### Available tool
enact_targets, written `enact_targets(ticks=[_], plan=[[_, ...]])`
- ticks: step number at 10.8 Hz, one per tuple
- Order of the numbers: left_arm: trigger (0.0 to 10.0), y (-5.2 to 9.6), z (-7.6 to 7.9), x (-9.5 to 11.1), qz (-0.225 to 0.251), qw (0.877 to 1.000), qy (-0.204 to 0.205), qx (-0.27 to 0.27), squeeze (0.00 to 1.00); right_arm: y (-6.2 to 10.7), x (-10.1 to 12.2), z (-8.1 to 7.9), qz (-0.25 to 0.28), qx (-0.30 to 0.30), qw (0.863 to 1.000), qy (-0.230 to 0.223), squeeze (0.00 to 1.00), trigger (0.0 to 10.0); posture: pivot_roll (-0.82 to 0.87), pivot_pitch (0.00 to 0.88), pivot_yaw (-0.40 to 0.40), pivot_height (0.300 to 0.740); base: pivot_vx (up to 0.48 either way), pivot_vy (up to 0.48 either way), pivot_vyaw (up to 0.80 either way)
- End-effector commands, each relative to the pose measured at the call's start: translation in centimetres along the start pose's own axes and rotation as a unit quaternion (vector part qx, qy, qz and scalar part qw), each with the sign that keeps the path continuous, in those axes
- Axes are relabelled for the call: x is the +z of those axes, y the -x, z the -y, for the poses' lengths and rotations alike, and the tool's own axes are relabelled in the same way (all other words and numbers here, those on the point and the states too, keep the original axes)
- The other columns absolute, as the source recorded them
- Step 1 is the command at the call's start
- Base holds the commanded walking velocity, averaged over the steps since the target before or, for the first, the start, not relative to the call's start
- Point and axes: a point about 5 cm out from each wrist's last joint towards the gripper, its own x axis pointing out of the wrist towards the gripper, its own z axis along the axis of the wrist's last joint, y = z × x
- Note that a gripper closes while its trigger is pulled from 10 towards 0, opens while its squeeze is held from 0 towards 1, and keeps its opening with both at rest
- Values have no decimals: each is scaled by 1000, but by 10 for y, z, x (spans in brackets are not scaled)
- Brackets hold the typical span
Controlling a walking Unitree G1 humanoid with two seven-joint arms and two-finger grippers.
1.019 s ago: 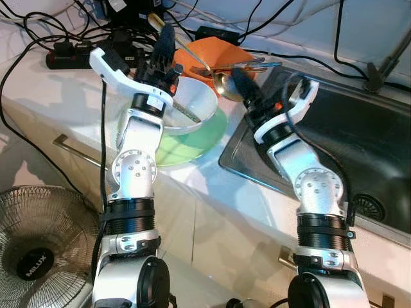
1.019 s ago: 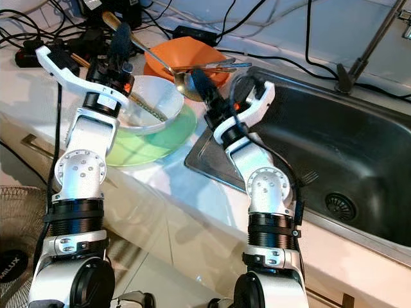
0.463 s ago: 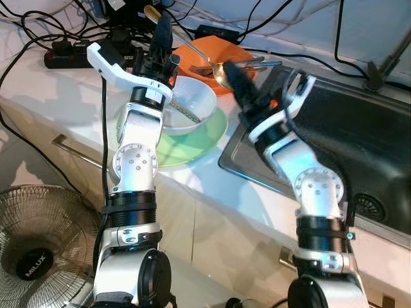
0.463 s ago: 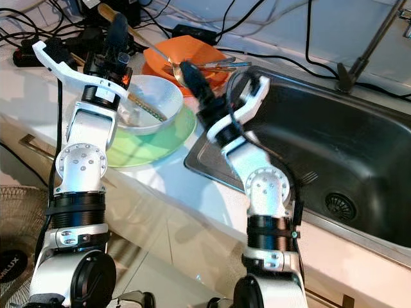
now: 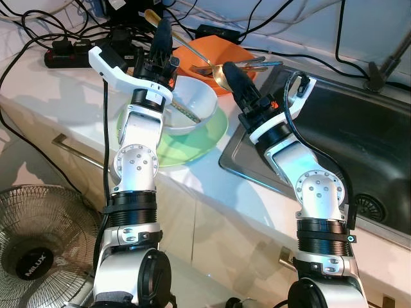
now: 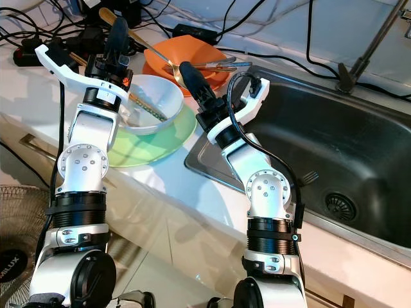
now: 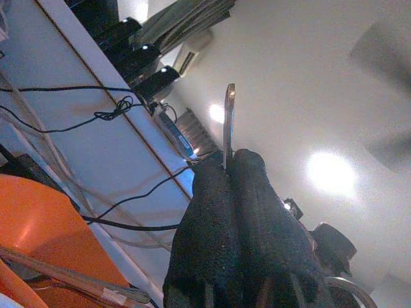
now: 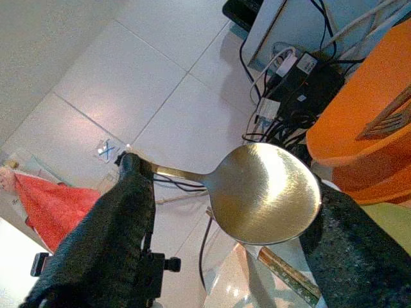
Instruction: Kitchen organization
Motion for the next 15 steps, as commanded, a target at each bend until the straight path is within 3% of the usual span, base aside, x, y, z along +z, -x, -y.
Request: enact_targets(ticks=[1,3,13,14,15], plan=[[10000,-6,11,-8,-8,1000,11,-21,0,-1,-6,-5,6,12,1000,-15,0,1882,93,90,-48,740,0,0,0],[10000,-6,11,-9,-11,1000,10,-20,0,-1,-6,-5,6,13,1000,-17,0,118,96,86,-47,740,0,0,0],[10000,-3,14,-17,-40,999,-9,-35,0,-1,-5,-3,13,13,1000,-17,0,0,101,95,-45,740,0,0,0],[10000,-2,14,-21,-48,998,-15,-37,1000,-1,-4,-2,19,10,1000,-17,0,0,101,94,-44,740,0,0,0],[10000,-2,14,-22,-51,998,-15,-38,1000,0,-2,-1,25,5,1000,-14,0,0,101,96,-43,740,0,0,0]])
